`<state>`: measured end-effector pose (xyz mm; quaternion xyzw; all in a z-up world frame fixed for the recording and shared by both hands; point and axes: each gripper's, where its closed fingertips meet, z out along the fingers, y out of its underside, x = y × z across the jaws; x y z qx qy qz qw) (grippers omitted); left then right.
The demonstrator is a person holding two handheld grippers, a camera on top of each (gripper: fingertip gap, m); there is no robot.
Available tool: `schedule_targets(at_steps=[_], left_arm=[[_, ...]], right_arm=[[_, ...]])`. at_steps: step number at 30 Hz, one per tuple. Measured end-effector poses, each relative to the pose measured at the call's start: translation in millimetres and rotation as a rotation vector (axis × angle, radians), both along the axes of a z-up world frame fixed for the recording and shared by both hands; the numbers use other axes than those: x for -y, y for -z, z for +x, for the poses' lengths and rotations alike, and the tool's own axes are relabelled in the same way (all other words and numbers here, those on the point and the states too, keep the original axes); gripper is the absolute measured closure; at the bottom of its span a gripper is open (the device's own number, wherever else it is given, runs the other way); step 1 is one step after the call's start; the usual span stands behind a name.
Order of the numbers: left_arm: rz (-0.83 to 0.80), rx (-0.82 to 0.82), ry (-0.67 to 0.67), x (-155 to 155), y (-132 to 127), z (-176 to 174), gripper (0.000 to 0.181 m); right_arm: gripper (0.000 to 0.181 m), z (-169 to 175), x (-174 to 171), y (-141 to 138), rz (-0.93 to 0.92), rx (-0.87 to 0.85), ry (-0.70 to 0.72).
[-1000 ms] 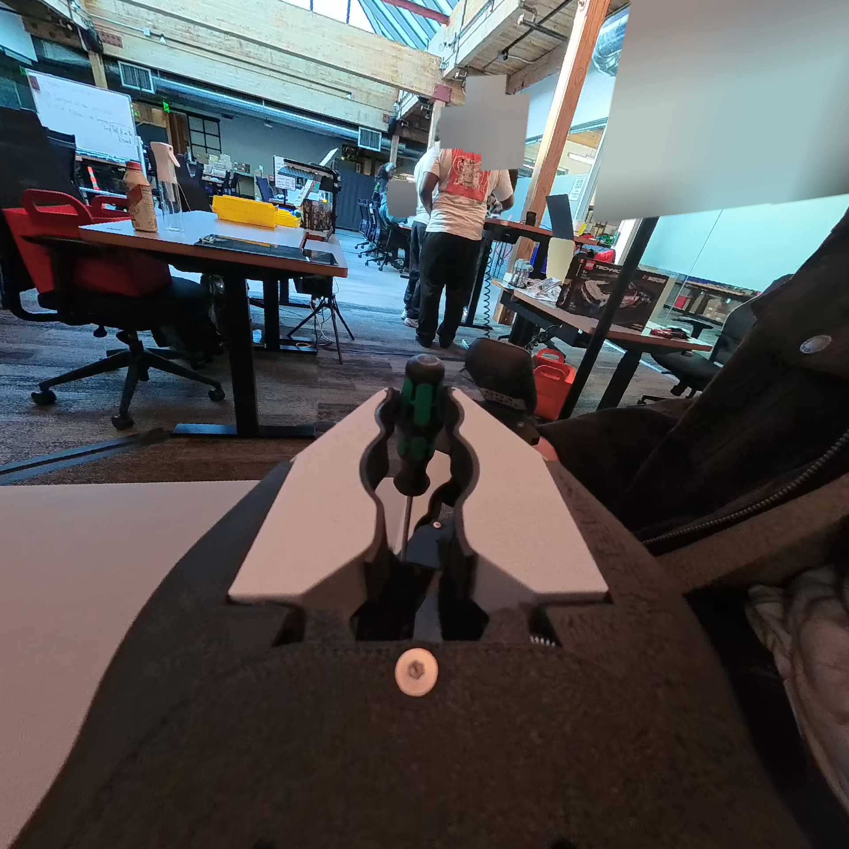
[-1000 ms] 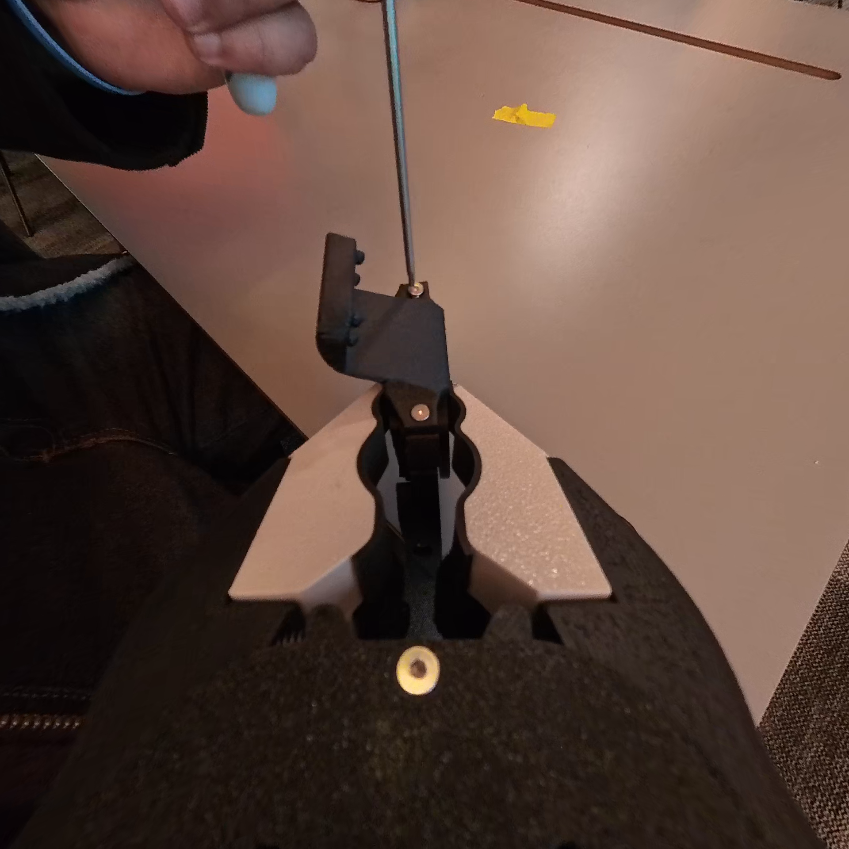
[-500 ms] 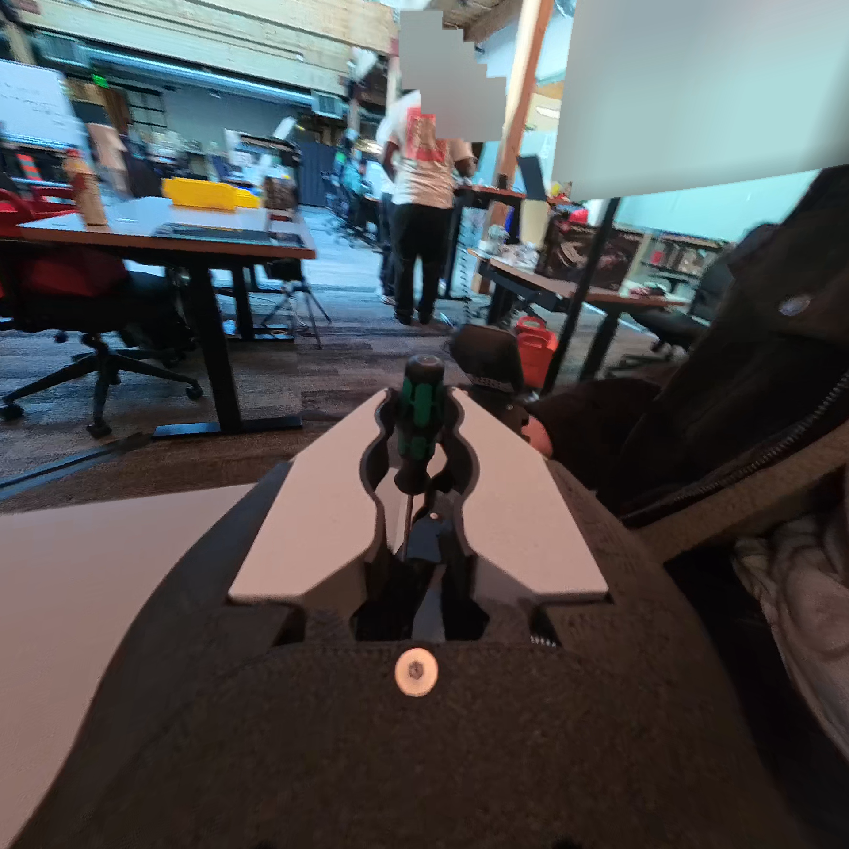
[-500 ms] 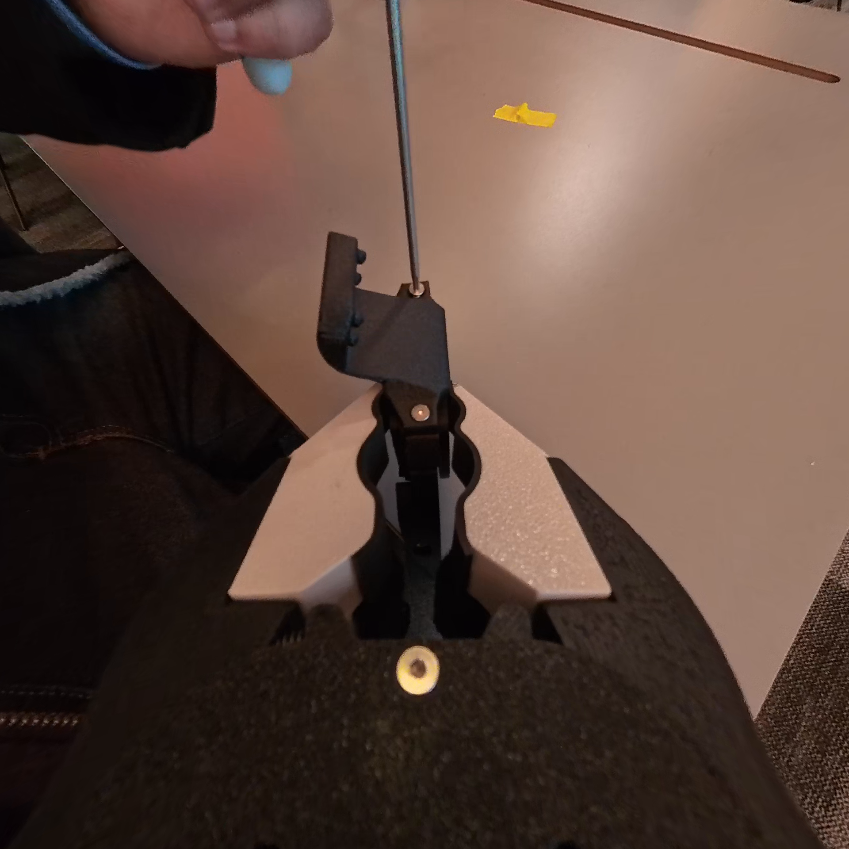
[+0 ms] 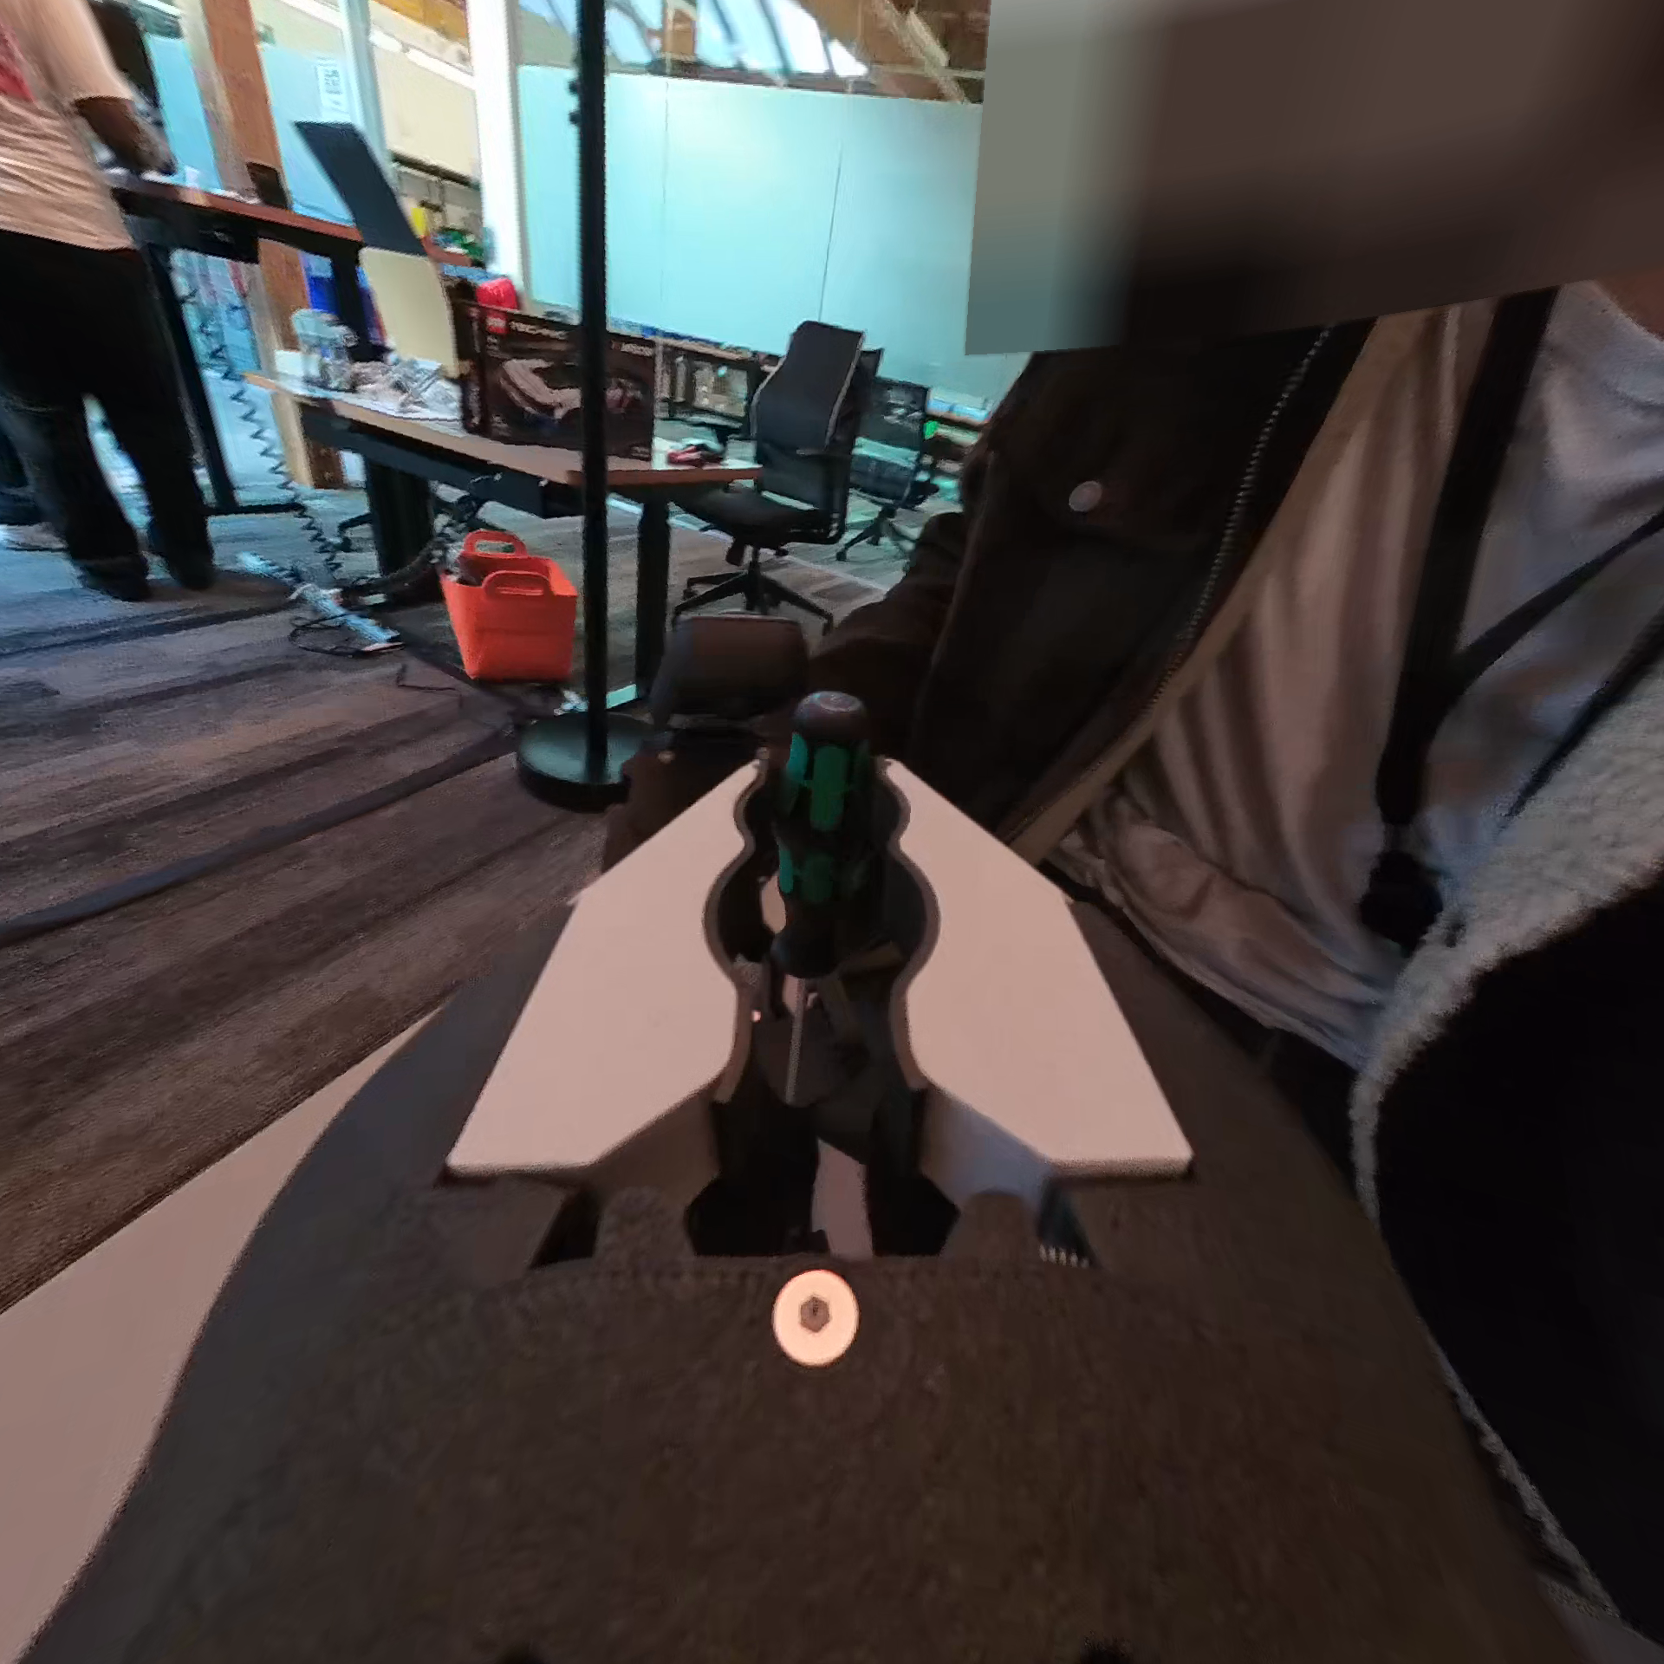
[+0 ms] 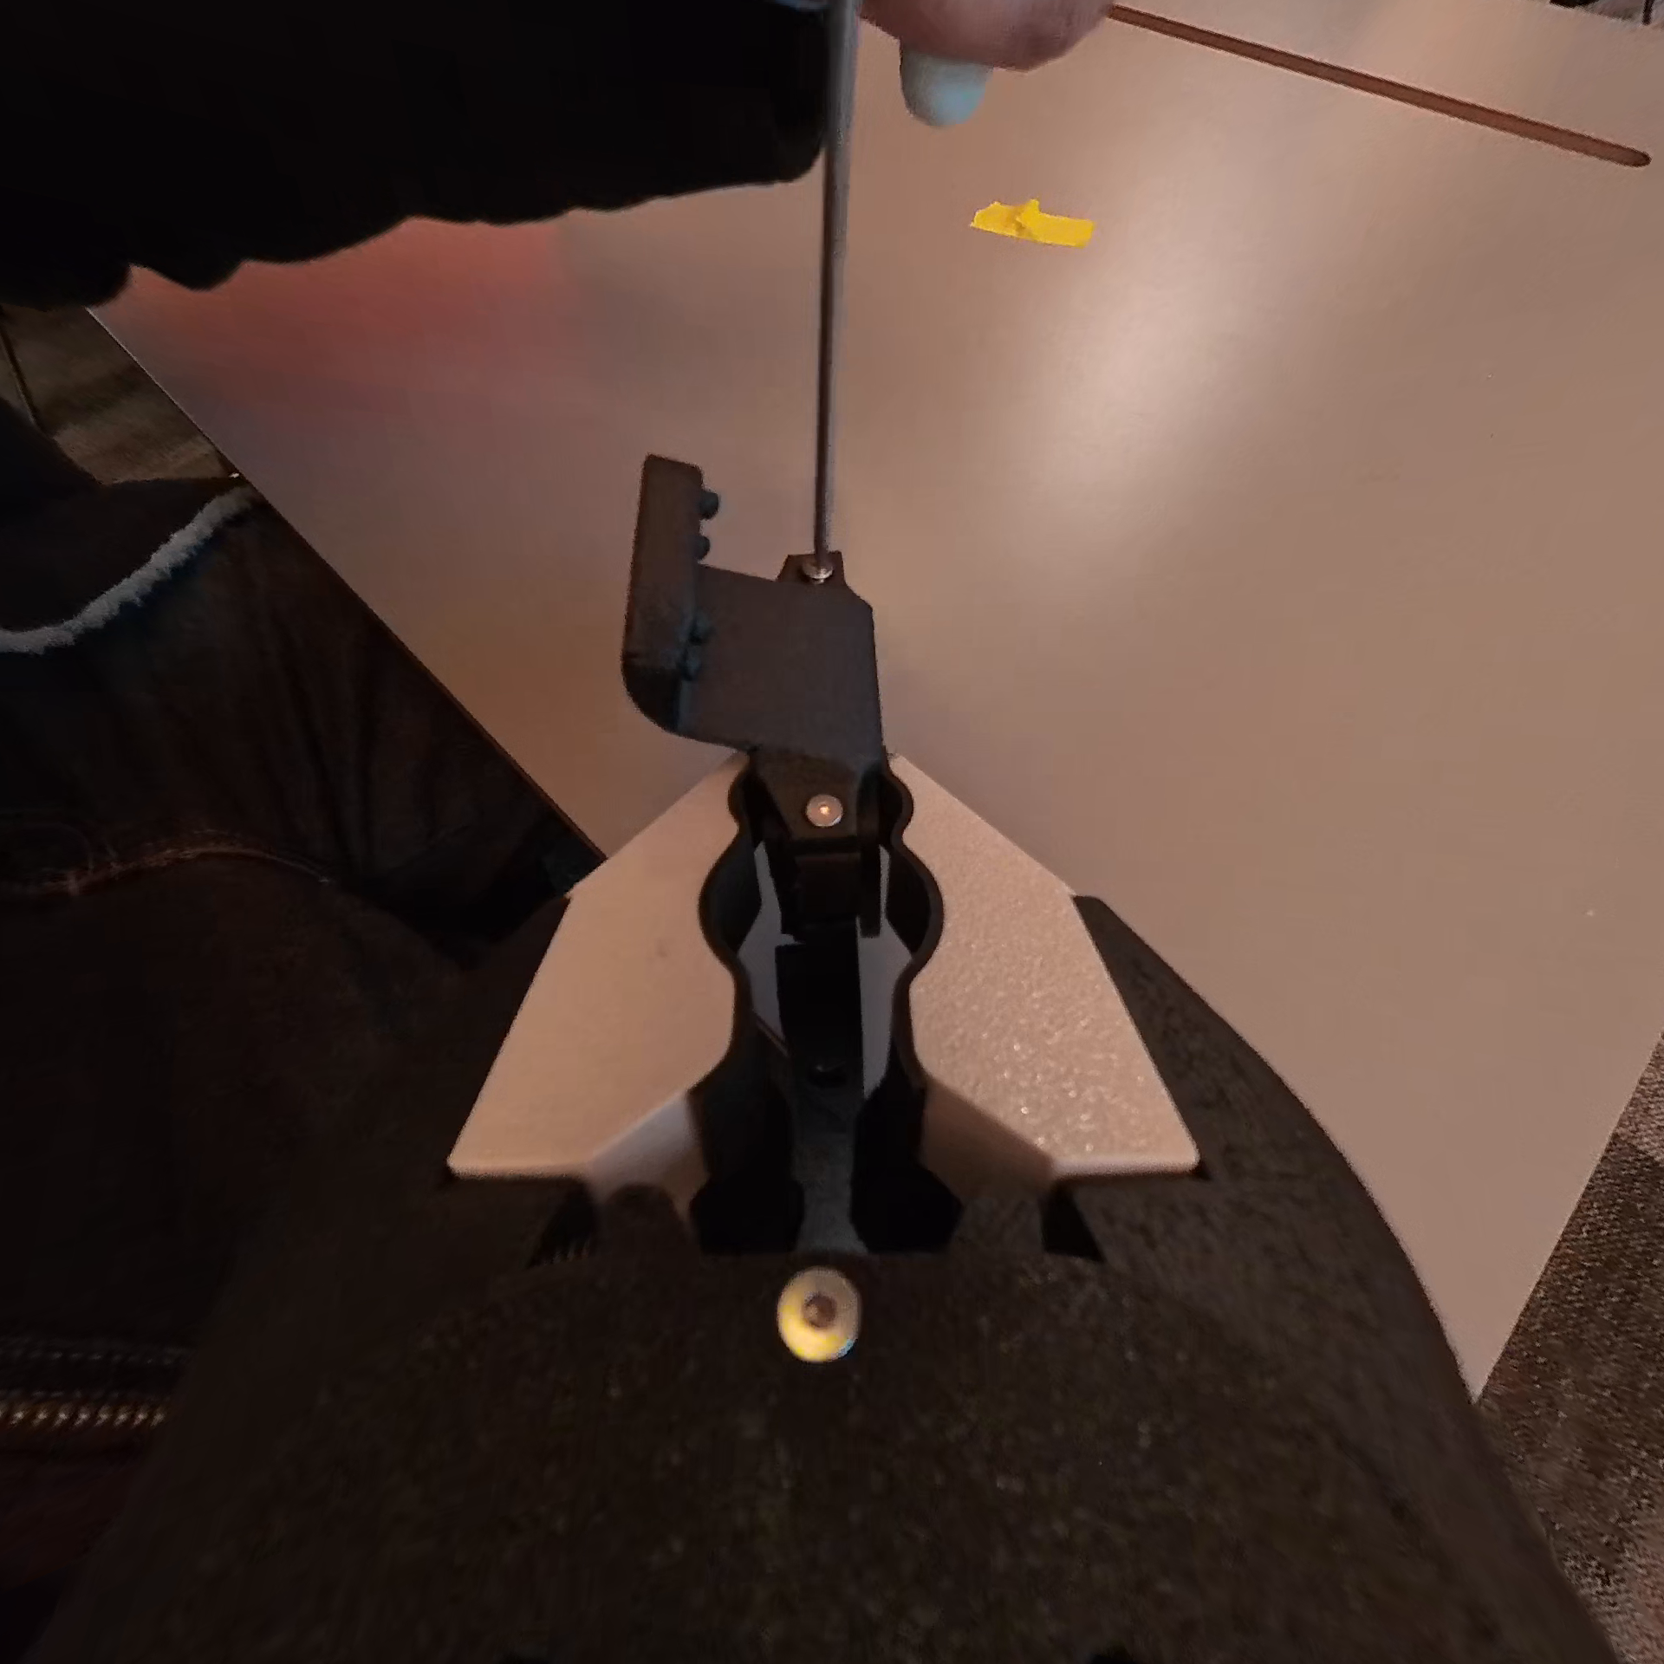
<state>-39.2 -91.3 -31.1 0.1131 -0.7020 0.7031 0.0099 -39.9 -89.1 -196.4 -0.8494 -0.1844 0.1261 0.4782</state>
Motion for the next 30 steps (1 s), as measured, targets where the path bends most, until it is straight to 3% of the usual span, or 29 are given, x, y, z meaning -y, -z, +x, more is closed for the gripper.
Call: schedule_targets(at_steps=[10,30], left_arm=[[-0.087,0.036,-0.007,-12,-1,-10,0.16],[0.029,0.092,-0.001,-12,1,-14,0.16]], right_arm=[[0.16,0,-1,0,0.006,-0.023,0.006],[0.16,-2,-1,4,0.012,0.032,-0.002]])
